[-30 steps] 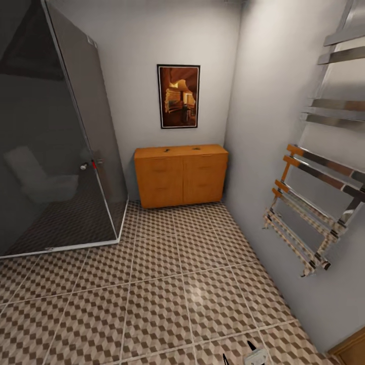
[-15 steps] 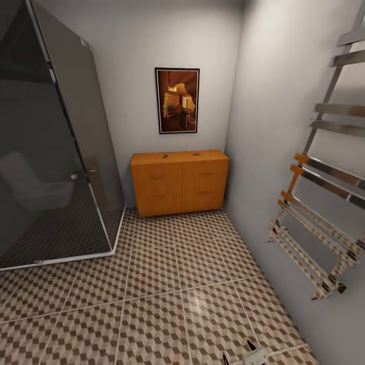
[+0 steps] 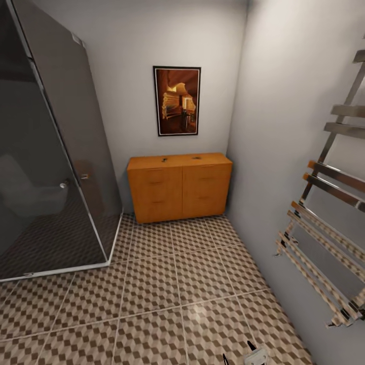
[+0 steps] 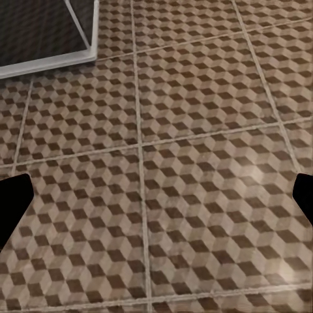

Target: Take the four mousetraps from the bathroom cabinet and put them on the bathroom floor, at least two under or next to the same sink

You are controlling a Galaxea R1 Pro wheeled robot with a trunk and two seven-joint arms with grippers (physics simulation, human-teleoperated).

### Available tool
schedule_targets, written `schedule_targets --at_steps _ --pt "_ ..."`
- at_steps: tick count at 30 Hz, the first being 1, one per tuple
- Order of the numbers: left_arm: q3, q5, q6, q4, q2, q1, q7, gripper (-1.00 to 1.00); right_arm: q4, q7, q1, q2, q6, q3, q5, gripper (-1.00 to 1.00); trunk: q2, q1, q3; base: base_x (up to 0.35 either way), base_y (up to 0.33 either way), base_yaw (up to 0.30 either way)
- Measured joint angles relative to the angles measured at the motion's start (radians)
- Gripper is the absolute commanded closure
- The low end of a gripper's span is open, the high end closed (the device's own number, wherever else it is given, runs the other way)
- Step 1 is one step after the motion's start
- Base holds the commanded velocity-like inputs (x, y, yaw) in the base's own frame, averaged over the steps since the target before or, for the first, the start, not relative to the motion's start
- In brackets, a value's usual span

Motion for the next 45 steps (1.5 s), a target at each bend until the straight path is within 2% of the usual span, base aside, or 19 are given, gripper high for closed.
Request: schedule_targets --at_steps 21,45 --pt "0.000 0.000 0.024 -0.001 0.000 0.001 -0.001 -1.00 0.000 -0.001 0.000 0.000 0.000 0.000 0.000 -1.00 0.000 0.000 0.000 0.324 -0.086 0.003" --pt "0.000 0.000 0.025 -0.001 0.000 0.000 -0.001 -1.00 0.000 -0.001 0.000 -0.001 0.000 0.000 -0.001 -1.00 0.000 0.000 0.000 0.309 -0.147 0.134"
